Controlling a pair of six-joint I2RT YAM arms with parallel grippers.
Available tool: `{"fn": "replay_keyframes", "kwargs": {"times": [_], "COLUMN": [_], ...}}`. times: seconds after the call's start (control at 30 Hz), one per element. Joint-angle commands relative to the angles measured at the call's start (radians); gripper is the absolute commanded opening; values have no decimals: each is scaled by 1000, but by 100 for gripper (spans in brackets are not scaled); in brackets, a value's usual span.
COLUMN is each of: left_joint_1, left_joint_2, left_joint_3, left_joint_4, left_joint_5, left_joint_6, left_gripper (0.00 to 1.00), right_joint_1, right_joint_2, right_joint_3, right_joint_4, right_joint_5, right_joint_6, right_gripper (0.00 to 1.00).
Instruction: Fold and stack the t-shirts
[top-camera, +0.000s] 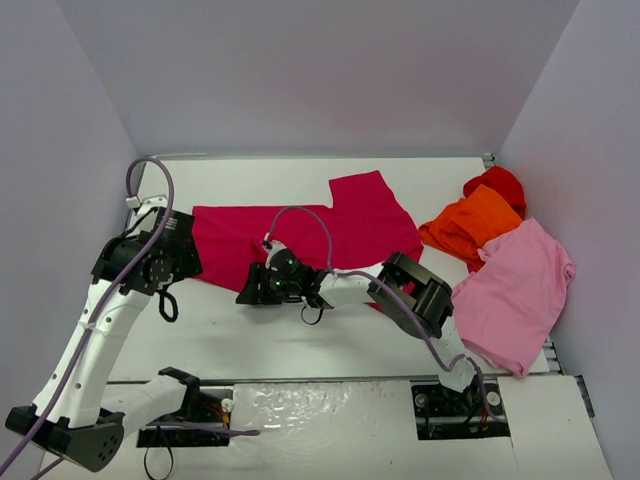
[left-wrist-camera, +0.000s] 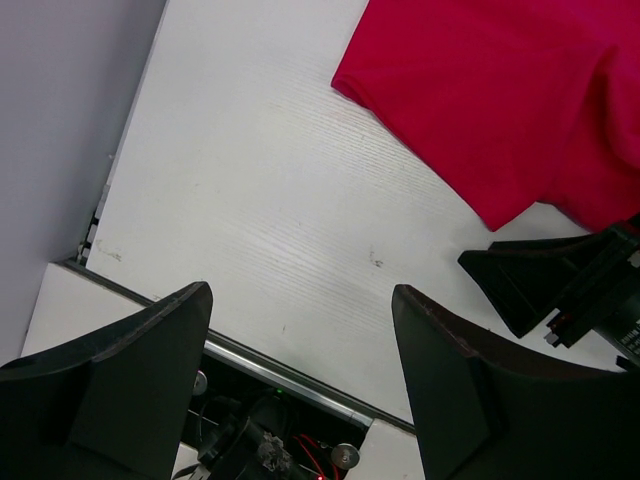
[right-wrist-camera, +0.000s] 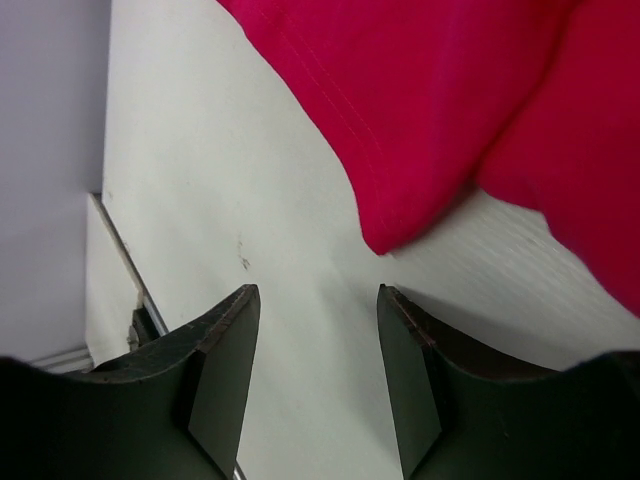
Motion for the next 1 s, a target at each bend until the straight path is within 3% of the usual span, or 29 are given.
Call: {"fn": "replay_keyframes", "kwargs": {"times": [0.0,0.7,0.97], "left_joint_1": [6,6,6], "left_joint_2": [6,12,11], "left_joint_3": [-7,-10,-11], "left_joint_4": [26,4,-3], "left_joint_5": [-3,-13,-33], "left_joint_6": [11,17,26], "left_gripper": [70,70,70], "right_joint_1": [0,-29,-37], "right_joint_2": [-131,83,75], "right_joint_3": [-23,86,84], "right_joint_4": [-77,-44,-104], "right_joint_5": [100,157,214], "right_joint_6": [-106,-113,-110], "right_gripper": [48,47,23]}}
